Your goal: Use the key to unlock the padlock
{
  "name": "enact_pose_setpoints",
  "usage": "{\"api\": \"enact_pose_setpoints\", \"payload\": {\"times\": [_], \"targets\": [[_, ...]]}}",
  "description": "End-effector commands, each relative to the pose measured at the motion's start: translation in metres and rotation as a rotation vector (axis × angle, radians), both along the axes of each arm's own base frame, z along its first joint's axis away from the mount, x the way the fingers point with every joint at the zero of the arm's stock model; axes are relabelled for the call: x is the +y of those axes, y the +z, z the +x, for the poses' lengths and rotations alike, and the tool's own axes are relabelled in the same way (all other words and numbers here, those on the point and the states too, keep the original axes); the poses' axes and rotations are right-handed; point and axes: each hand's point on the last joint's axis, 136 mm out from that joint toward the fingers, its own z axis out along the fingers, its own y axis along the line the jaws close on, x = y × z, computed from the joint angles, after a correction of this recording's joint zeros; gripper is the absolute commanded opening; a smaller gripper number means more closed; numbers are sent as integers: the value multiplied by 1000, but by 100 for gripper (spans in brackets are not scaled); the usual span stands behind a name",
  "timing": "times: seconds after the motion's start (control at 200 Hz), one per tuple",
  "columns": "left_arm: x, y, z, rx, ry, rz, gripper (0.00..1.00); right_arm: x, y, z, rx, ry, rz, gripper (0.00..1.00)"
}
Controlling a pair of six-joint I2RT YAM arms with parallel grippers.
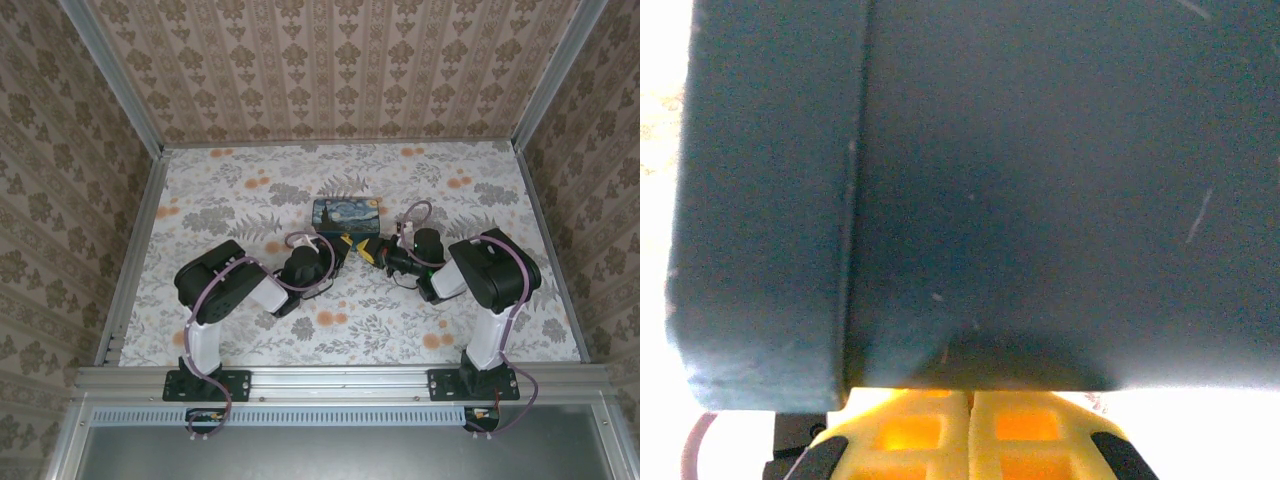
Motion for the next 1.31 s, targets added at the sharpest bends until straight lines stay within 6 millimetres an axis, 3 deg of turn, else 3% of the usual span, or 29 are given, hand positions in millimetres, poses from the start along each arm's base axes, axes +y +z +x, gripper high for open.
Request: {"api": "enact_pose_setpoints", "payload": {"times": [0.0, 0.21, 0.45, 0.74, 1.055, 1.3], "targets": [[-54, 6, -77, -13, -360, -45, 0, 17, 44, 22, -172, -11, 48, 6], [-37, -13, -67, -1, -309, 4, 0, 5, 34, 13, -157, -36, -4, 45], [-23, -17, -57, -12, -283, 31, 0, -13, 15, -11, -120, -35, -98, 66], [-11, -33, -53, -8, -273, 76, 0, -24, 13, -44, -124, 1, -165, 71], [0, -50, -51, 5, -268, 121, 0, -27, 51, -67, -211, 62, -213, 74], [1, -55, -50, 12, -274, 128, 0, -39, 52, -81, -252, 91, -391, 73]]}}
